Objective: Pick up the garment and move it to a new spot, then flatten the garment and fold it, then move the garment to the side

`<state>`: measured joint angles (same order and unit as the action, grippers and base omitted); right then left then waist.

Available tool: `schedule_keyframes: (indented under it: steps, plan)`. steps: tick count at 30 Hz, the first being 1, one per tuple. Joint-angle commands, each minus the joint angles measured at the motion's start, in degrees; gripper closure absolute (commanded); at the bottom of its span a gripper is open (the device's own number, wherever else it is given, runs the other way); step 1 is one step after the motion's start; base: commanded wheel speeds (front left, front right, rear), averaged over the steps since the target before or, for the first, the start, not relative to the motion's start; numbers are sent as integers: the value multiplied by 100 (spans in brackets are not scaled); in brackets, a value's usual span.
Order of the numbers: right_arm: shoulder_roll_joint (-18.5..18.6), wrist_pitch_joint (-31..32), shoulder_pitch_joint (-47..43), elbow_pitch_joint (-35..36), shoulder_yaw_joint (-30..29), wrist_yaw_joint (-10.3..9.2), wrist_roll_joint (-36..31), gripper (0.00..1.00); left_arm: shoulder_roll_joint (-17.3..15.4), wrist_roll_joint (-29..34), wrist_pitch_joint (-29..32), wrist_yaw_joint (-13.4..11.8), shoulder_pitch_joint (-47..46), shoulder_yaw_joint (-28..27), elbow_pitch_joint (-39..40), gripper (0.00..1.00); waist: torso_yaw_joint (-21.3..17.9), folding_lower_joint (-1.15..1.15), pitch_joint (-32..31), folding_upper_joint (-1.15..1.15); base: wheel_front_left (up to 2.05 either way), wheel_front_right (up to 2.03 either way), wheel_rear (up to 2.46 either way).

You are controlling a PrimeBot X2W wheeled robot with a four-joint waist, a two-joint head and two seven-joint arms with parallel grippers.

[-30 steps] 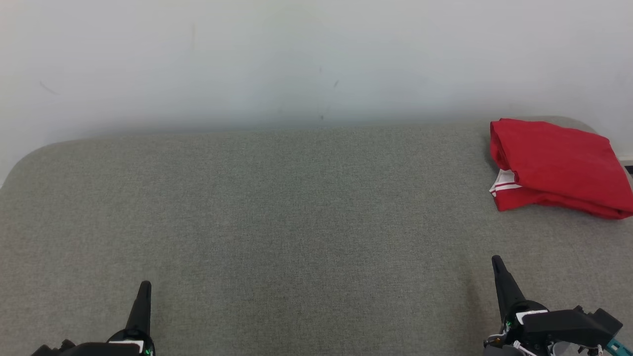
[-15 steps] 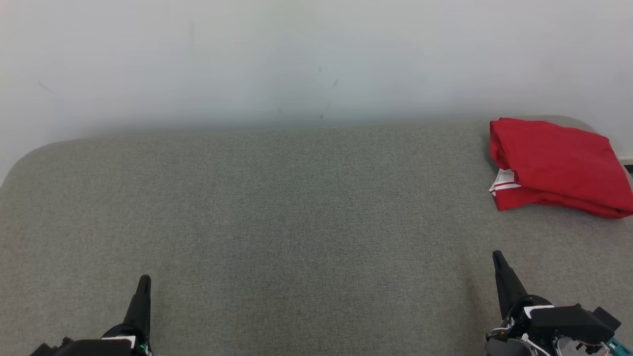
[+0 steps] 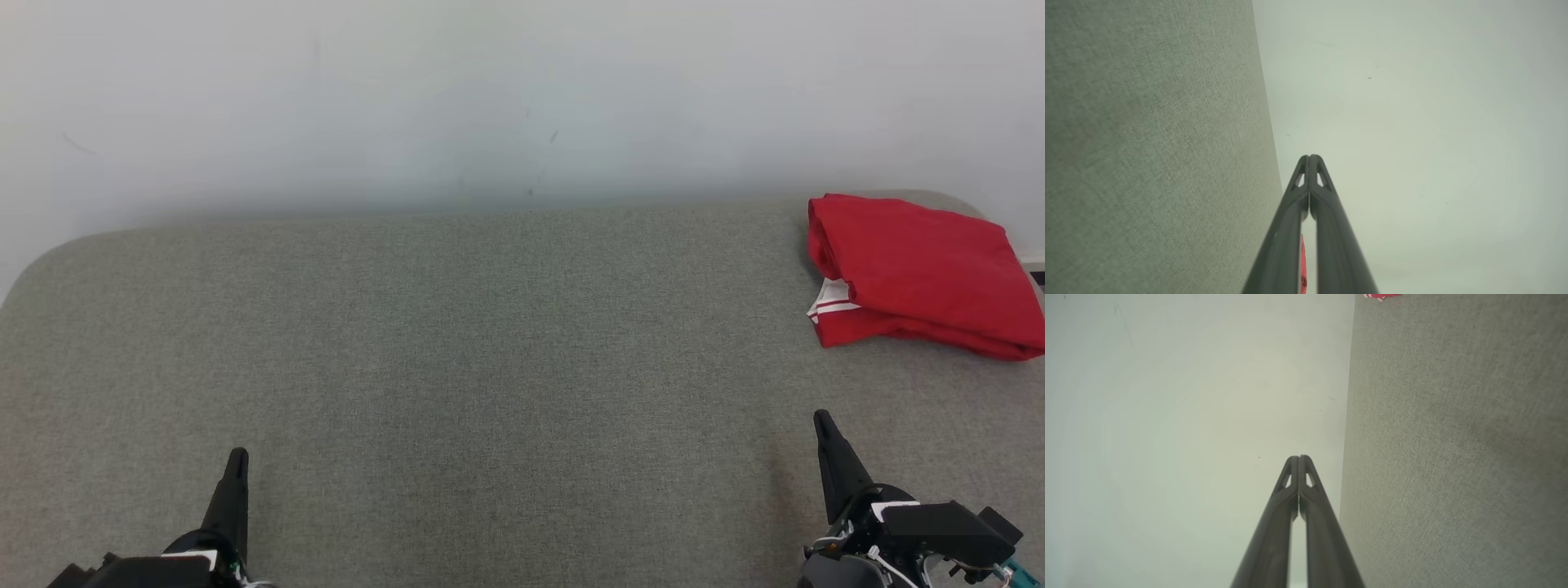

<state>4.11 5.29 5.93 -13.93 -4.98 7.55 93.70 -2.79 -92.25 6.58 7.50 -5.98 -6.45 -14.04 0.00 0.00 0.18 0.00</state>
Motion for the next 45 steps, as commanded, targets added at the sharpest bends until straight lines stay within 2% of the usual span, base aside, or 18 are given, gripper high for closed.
schedule_keyframes:
  steps: [1, 45]
  plan:
    - [-21, 23, 38, -5, -11, -12, -7, 100, -17, -32, 12, 7, -58, -20, -8, 100, 0, 0, 0, 0, 0, 0, 0]
    - [-71, 74, 46, -8, -80, -12, -72, 100, -17, -32, 12, 6, -56, -20, -7, 100, 0, 0, 0, 0, 0, 0, 0]
